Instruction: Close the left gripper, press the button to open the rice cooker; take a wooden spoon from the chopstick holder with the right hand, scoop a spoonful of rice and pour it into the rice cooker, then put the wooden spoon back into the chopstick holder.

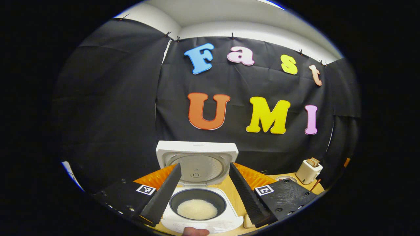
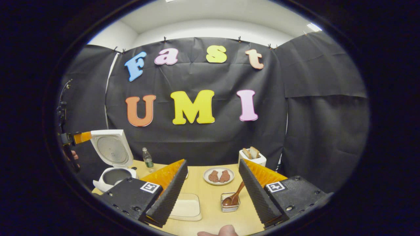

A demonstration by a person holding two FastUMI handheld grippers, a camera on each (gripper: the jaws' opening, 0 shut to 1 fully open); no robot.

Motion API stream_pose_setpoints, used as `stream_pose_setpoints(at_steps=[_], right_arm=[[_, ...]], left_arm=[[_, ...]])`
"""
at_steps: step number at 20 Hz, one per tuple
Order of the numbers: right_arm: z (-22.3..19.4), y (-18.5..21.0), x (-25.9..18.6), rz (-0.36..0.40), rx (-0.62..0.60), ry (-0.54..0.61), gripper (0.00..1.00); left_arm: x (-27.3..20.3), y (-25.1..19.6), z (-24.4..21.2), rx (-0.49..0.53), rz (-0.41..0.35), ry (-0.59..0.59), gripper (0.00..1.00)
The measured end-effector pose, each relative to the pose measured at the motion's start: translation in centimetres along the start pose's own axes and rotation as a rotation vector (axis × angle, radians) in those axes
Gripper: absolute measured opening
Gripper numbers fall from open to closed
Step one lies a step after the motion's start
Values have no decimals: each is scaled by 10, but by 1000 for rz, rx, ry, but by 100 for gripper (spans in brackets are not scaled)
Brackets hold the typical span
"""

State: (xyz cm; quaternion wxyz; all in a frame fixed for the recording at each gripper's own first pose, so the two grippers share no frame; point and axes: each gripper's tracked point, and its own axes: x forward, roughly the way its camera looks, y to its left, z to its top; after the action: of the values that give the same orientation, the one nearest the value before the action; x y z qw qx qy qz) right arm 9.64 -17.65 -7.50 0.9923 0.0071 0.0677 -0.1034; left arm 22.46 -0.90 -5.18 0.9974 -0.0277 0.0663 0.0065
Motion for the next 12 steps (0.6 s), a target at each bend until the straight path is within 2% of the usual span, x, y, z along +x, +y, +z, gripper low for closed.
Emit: stream_pose_setpoints(at_steps=[4,5,6,8,12], right_arm=[[-4,-12,-5,21,16,9,96],[-8,-18,-6,19,22,16,100],[-11,-28,-6,10,24,24,96],[-18,-40,-6,6,17,38,96],[-44,-56,6,30,20,100,96]], left_arm=[[-31,-14,12,19,-39,-21,94],[-38,-16,14,20,-40,-19,94],[-45,-16,15,21,-35,-17,94],[-55,-18,9,24,-12,2,94],[-81,-34,4,35,-18,-6,94]])
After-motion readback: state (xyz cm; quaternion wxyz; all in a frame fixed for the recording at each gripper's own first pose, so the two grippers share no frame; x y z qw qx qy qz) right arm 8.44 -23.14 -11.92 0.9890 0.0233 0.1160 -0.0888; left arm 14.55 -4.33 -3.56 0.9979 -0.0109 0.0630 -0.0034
